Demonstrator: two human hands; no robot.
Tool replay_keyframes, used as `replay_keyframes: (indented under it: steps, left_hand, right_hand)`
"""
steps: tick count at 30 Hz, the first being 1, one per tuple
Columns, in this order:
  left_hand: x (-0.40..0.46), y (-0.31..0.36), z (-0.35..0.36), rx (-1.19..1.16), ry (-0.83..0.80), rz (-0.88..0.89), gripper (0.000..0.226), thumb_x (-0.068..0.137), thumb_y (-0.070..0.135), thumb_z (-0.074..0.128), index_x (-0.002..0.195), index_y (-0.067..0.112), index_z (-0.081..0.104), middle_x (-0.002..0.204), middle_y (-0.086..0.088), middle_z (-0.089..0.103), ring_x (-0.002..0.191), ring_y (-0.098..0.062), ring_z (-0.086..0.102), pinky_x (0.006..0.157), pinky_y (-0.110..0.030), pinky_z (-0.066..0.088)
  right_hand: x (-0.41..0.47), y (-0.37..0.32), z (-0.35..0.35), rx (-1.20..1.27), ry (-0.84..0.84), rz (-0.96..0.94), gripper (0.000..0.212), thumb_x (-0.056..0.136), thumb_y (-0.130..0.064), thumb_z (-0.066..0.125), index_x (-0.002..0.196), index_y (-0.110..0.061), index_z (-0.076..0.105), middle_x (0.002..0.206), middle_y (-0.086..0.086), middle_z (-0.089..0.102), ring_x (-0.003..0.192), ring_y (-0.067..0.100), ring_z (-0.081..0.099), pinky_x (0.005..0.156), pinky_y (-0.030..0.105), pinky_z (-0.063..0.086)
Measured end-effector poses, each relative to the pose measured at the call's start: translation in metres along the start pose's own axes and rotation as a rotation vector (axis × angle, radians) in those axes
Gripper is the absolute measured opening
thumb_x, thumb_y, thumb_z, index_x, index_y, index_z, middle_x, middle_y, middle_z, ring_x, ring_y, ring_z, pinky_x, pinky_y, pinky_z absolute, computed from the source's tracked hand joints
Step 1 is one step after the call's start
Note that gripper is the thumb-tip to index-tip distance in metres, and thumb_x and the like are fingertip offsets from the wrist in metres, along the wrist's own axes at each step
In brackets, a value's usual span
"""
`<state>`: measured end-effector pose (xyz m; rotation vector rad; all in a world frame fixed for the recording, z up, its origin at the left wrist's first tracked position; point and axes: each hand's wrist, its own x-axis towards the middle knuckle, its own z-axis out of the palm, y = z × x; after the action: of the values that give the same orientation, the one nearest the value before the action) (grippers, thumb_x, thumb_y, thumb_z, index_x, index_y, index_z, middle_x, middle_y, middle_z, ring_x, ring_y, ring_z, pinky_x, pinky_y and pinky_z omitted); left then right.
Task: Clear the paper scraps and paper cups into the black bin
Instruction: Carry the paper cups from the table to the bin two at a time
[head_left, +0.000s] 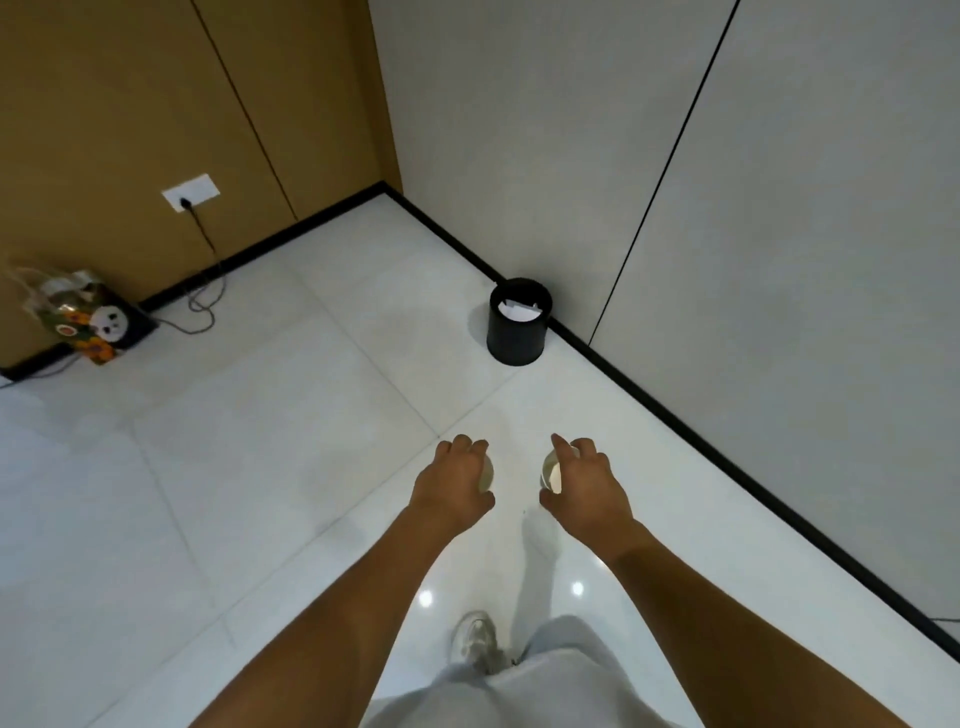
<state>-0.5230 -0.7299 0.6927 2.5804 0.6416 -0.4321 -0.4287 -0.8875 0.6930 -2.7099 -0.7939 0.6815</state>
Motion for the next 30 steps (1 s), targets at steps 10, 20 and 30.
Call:
replay_keyframes:
  steps: [10,20,30]
  left_hand:
    - [0.202,0.036,-0.057,0.006,-0.02,-0.001,0.064,0.085,0.03,0.062,0.142,0.017,0.034,0.138,-0.002,0.039,0.127,-0.022,0.034,0.091,-0.04,0.049]
    - [0.39,0.096,-0.112,-0.107,0.033,-0.103,0.062,0.084,0.032,0.063,0.138,0.018,0.037,0.138,-0.001,0.042,0.125,-0.022,0.038,0.088,-0.035,0.046]
    - [0.527,0.067,-0.145,-0.182,-0.001,-0.233,0.065,0.087,0.033,0.063,0.142,0.015,0.032,0.141,-0.003,0.041,0.128,-0.022,0.038,0.098,-0.035,0.045]
  right_hand:
    - [0.188,0.045,-0.076,-0.005,-0.045,0.04,0.073,0.091,-0.032,0.06,0.151,-0.02,0.02,0.144,0.007,0.032,0.127,0.025,0.037,0.097,0.035,0.047]
    - [0.401,0.085,-0.176,-0.074,-0.072,-0.032,0.074,0.088,-0.032,0.064,0.149,-0.018,0.024,0.143,0.008,0.034,0.129,0.026,0.037,0.097,0.037,0.048]
    - [0.573,0.066,-0.199,-0.155,-0.207,-0.145,0.082,0.087,-0.033,0.067,0.149,-0.011,0.02,0.145,0.012,0.032,0.129,0.027,0.038,0.102,0.033,0.041]
